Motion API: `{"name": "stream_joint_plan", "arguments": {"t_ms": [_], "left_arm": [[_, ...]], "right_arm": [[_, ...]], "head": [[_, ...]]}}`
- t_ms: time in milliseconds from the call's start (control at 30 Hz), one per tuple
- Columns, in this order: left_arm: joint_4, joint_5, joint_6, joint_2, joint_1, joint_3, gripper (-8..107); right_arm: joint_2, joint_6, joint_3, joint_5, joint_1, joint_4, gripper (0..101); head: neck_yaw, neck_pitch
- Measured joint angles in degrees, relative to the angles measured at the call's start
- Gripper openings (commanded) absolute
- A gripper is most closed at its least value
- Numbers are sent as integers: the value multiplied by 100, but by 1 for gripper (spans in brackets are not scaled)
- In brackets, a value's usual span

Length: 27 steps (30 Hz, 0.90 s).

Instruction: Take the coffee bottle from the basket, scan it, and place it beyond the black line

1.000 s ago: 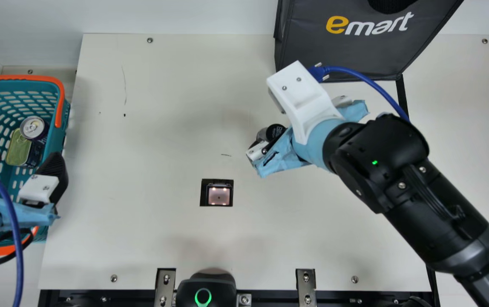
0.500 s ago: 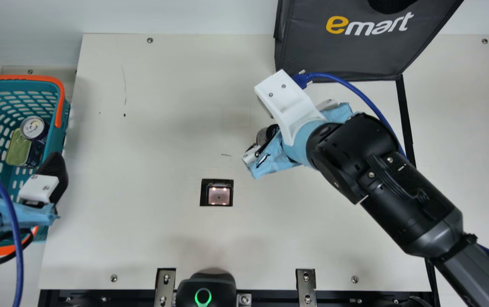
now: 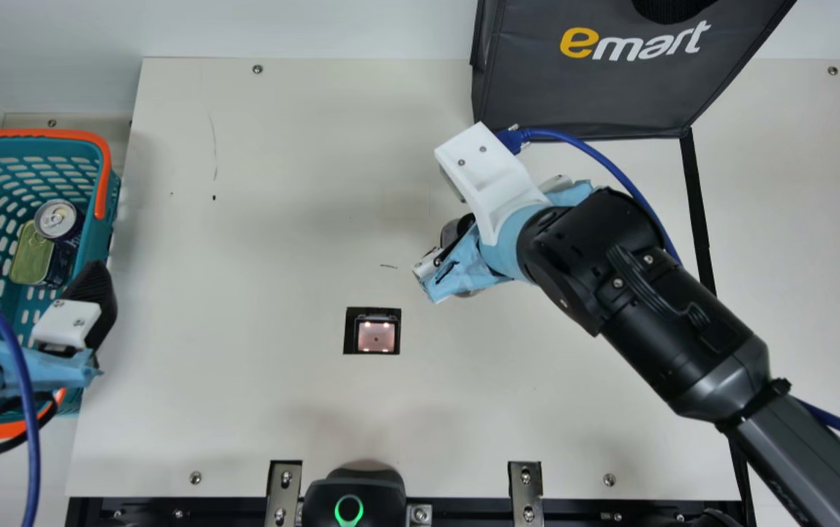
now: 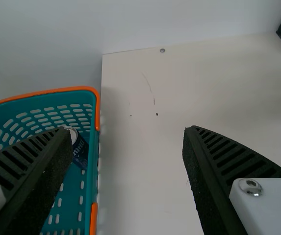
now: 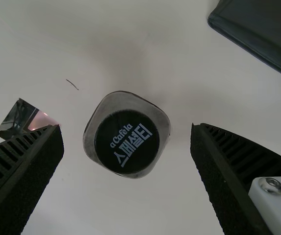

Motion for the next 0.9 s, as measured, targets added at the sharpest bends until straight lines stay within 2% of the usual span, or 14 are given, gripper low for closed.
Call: {"name": "stream_joint_plan", "arguments": {"t_ms": [333, 367, 900], "left_arm": [[0, 0, 0, 0, 0, 0, 90], [0, 0, 0, 0, 0, 0, 90], [0, 0, 0, 0, 0, 0, 90]], "right_arm": [[49, -11, -49, 19, 22, 87, 4], [49, -29, -56, 29, 22, 95, 0], [16, -248, -468, 246, -297, 125, 0]], "head": [[0, 0], [0, 0], [0, 0]]}}
